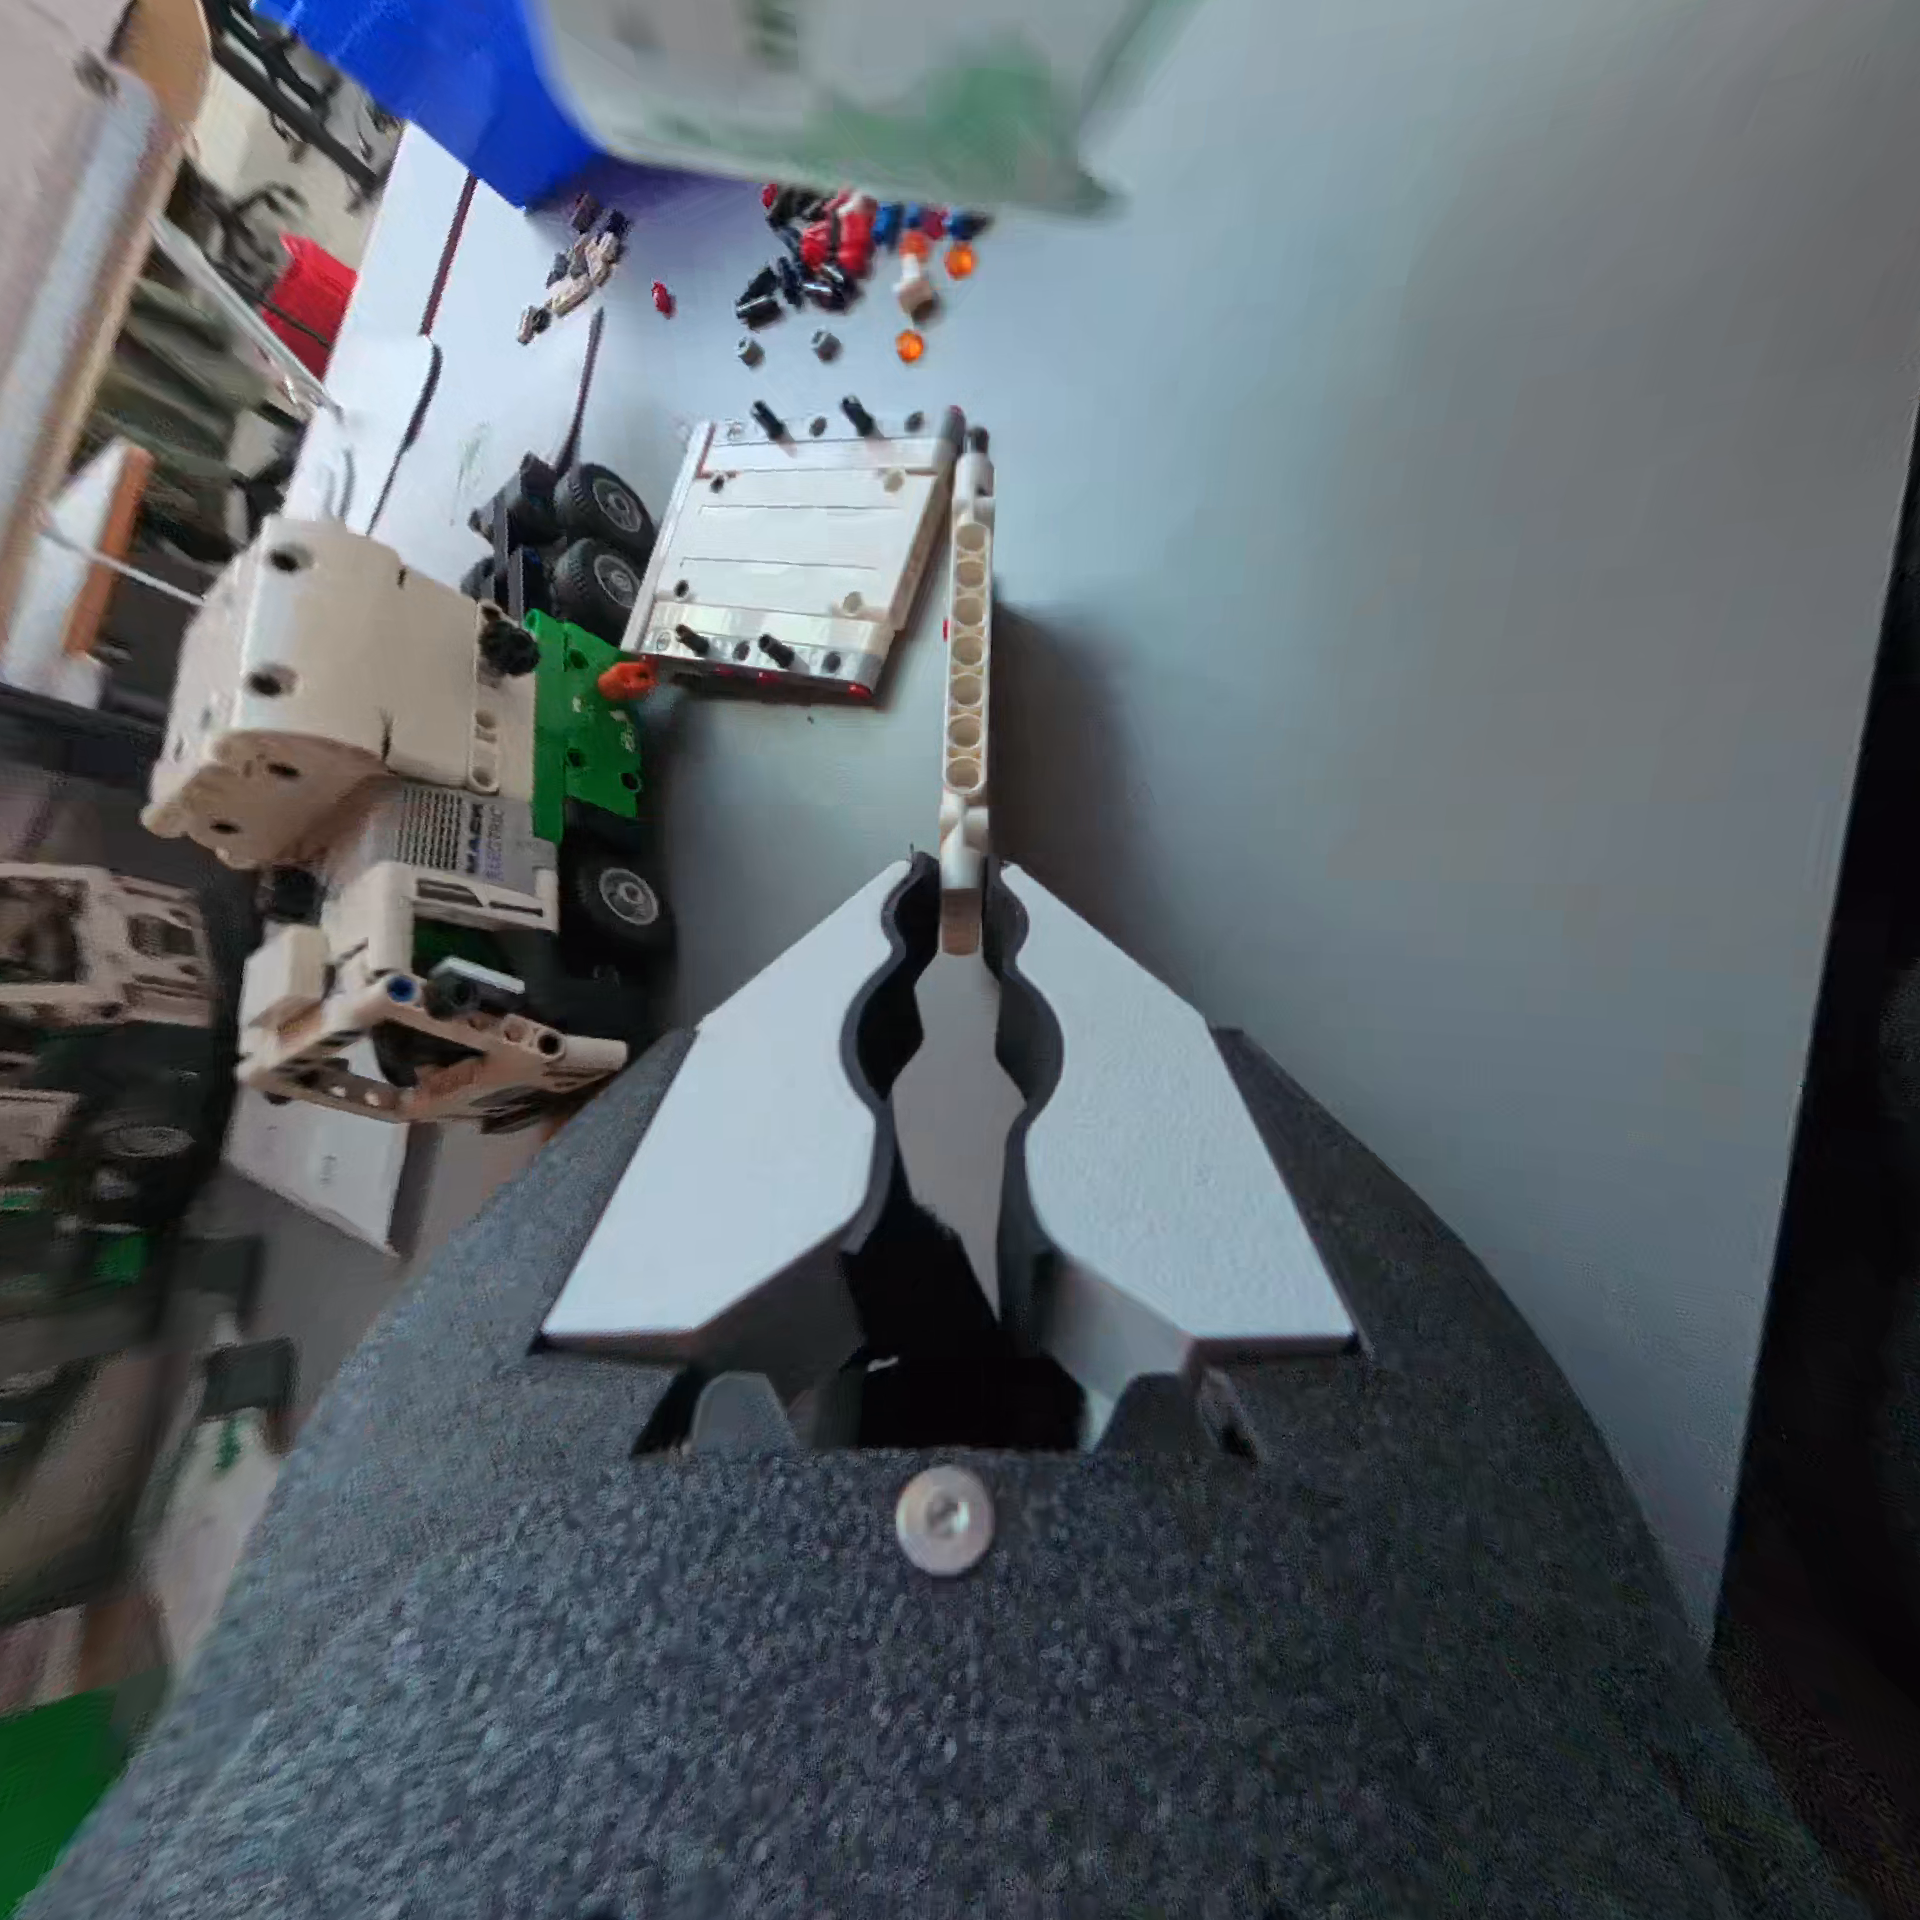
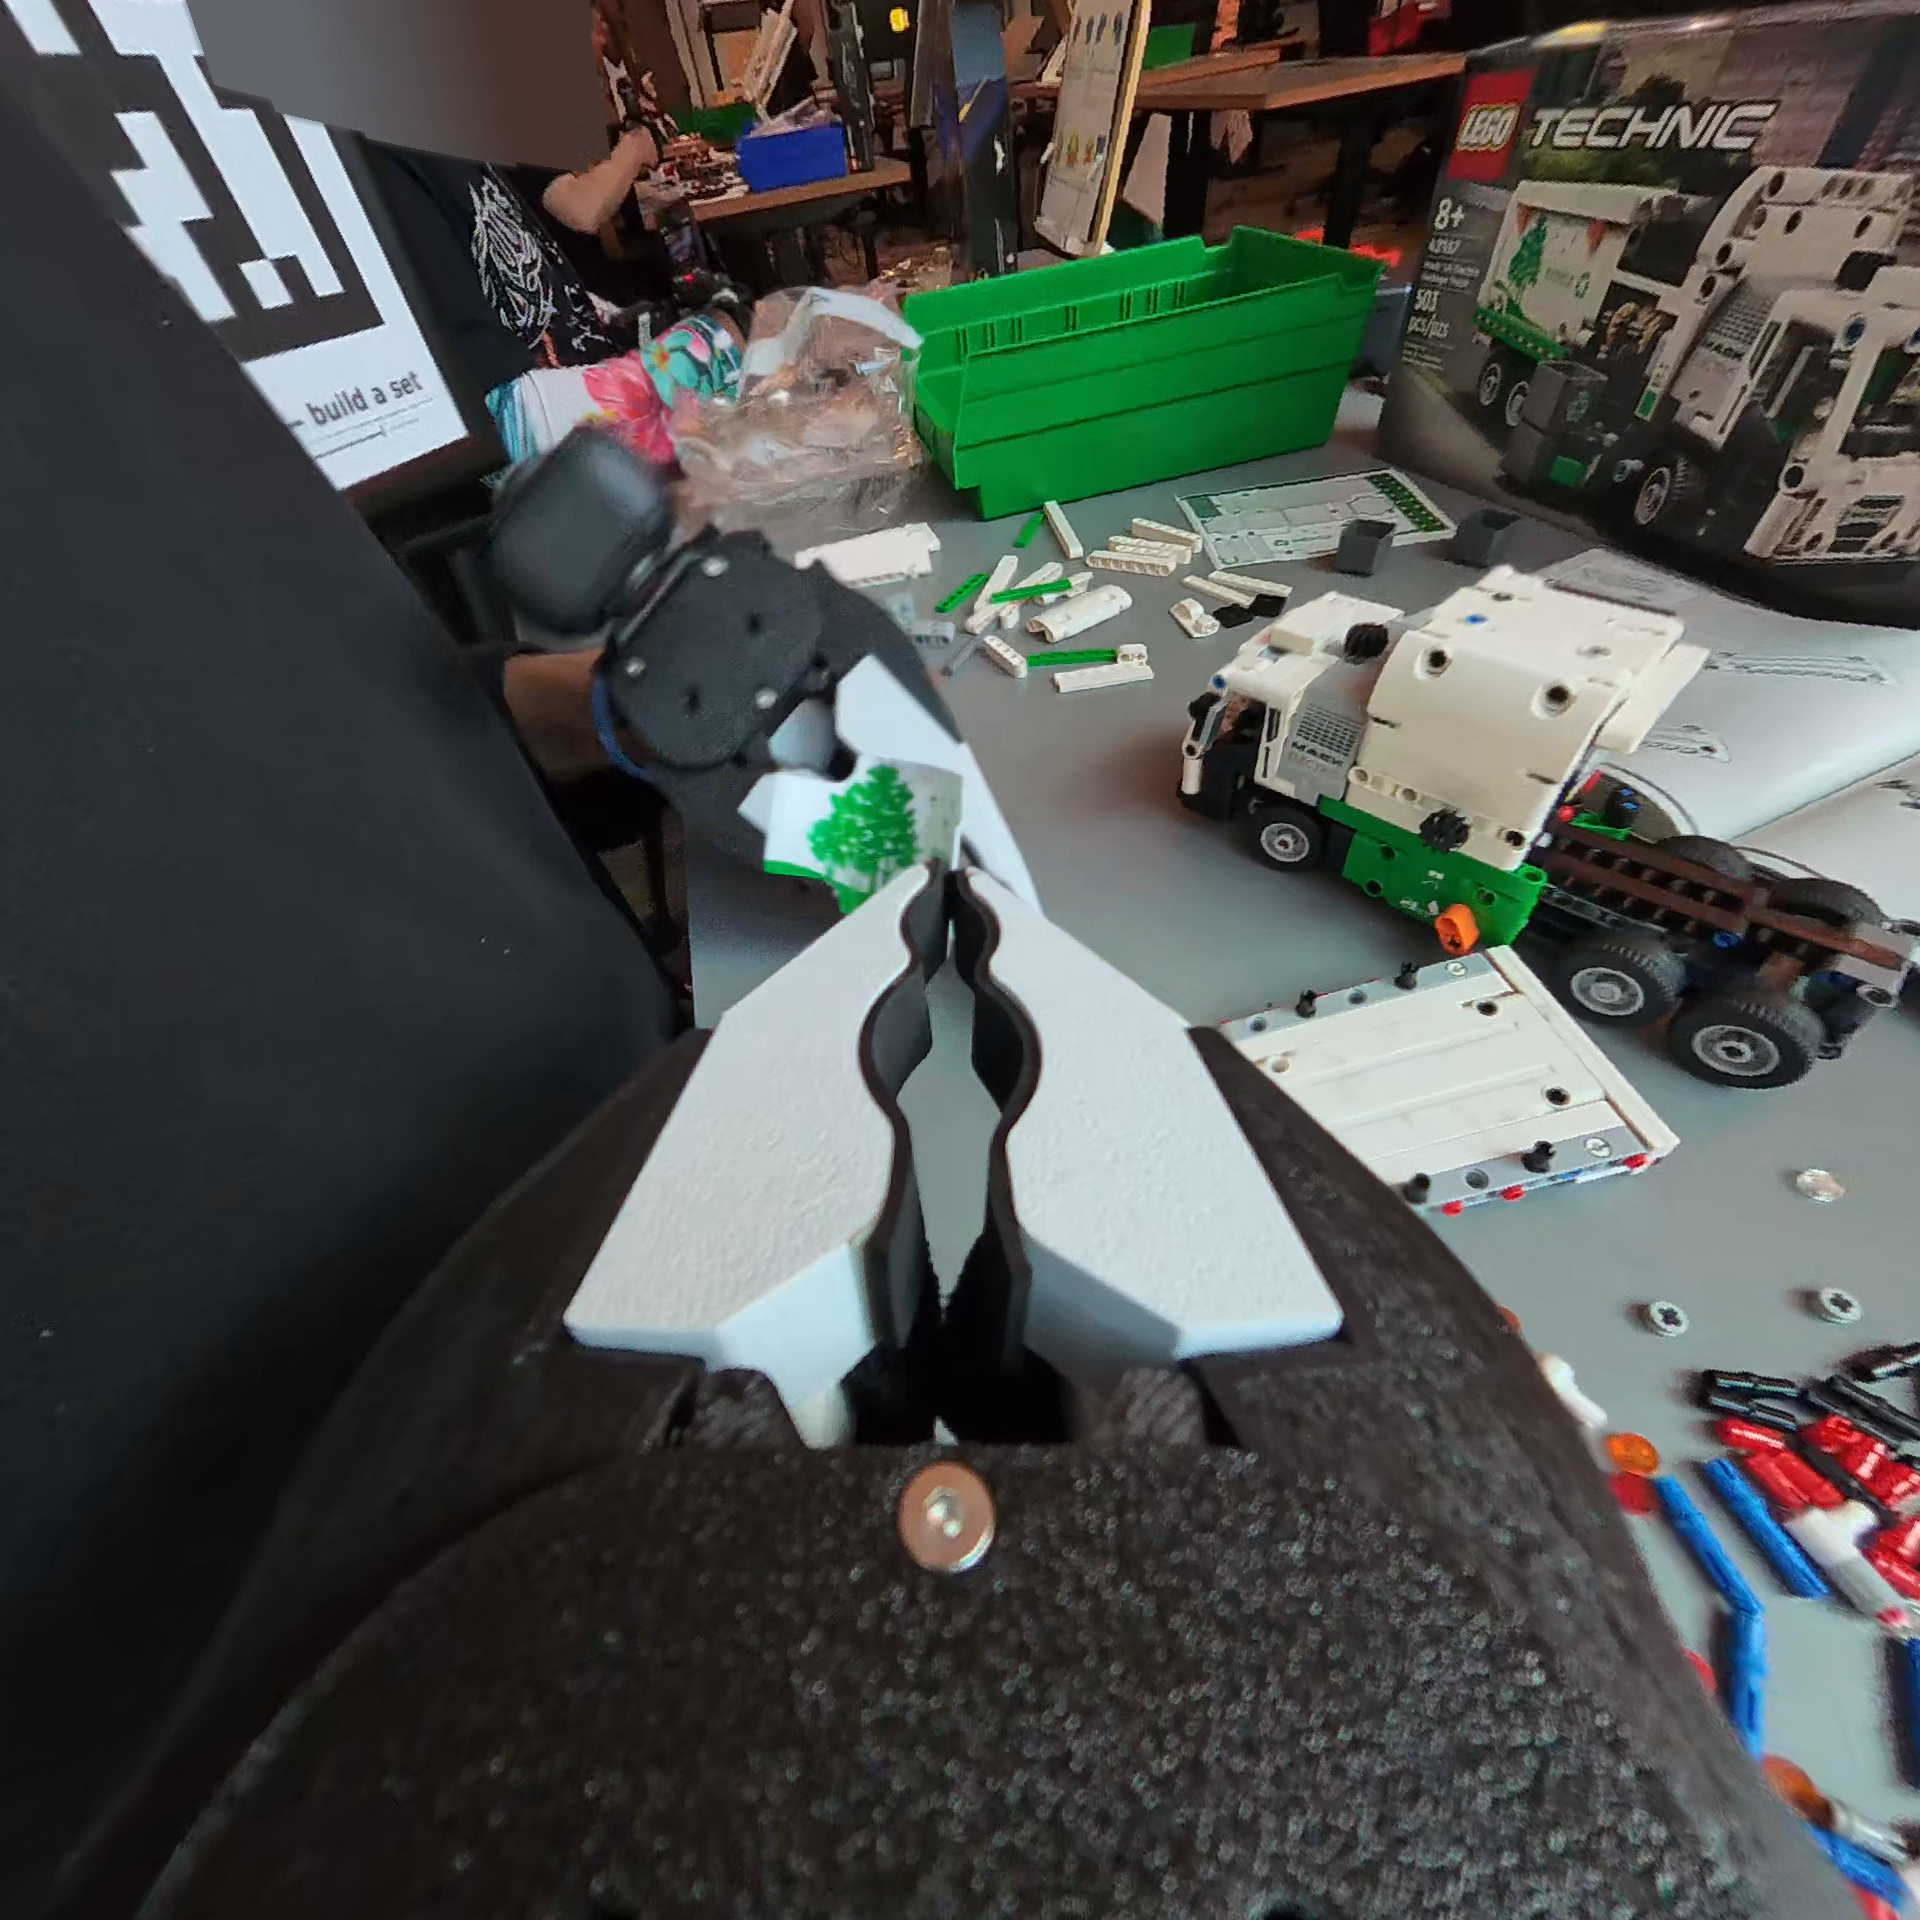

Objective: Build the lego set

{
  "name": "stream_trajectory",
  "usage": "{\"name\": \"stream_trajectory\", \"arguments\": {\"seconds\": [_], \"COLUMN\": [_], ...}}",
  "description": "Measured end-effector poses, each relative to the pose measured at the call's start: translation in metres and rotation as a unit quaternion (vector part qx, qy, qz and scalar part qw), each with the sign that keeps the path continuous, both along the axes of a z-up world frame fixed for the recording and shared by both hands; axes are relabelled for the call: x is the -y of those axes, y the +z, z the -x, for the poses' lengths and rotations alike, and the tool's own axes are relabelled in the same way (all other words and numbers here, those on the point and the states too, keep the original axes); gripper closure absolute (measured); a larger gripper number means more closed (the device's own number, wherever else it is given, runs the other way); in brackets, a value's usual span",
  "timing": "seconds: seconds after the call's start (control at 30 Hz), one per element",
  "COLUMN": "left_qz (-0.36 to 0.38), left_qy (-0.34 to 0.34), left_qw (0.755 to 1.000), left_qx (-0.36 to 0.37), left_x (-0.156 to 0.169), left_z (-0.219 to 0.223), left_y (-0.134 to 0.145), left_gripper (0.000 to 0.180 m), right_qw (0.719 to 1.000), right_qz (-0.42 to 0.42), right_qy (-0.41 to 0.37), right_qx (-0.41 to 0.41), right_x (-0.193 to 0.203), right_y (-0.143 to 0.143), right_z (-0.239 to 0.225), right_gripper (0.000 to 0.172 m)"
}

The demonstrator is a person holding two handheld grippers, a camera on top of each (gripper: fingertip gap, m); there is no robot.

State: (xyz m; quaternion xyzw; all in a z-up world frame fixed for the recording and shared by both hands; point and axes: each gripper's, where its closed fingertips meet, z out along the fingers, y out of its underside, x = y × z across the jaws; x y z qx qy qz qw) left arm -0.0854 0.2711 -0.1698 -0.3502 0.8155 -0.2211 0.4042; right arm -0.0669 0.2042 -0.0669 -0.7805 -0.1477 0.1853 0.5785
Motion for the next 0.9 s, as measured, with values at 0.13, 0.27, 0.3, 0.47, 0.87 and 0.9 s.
{"name": "stream_trajectory", "arguments": {"seconds": [0.13,0.27,0.3,0.47,0.87,0.9], "left_qz": [-0.117,-0.106,-0.096,0.024,0.290,0.300], "left_qy": [-0.036,-0.014,-0.012,0.026,0.018,0.004], "left_qw": [0.992,0.994,0.995,0.998,0.957,0.954], "left_qx": [0.015,-0.010,-0.015,-0.044,-0.010,-0.014], "left_x": [0.010,0.008,0.008,0.009,0.004,0.006], "left_z": [0.016,0.026,0.029,0.041,0.030,0.031], "left_y": [-0.006,-0.009,-0.009,-0.005,0.022,0.023], "left_gripper": [0.173,0.158,0.155,0.132,0.128,0.128], "right_qw": [0.997,0.973,0.963,0.935,0.872,0.869], "right_qz": [0.062,0.131,0.147,0.198,0.244,0.246], "right_qy": [-0.035,-0.074,-0.083,-0.119,-0.201,-0.203], "right_qx": [-0.038,-0.174,-0.211,-0.267,-0.374,-0.378], "right_x": [-0.006,-0.010,-0.011,-0.011,-0.013,-0.013], "right_y": [-0.006,-0.021,-0.025,-0.049,-0.070,-0.072], "right_z": [-0.015,-0.021,-0.022,-0.016,0.004,0.006], "right_gripper": [0.172,0.172,0.172,0.172,0.172,0.172]}}
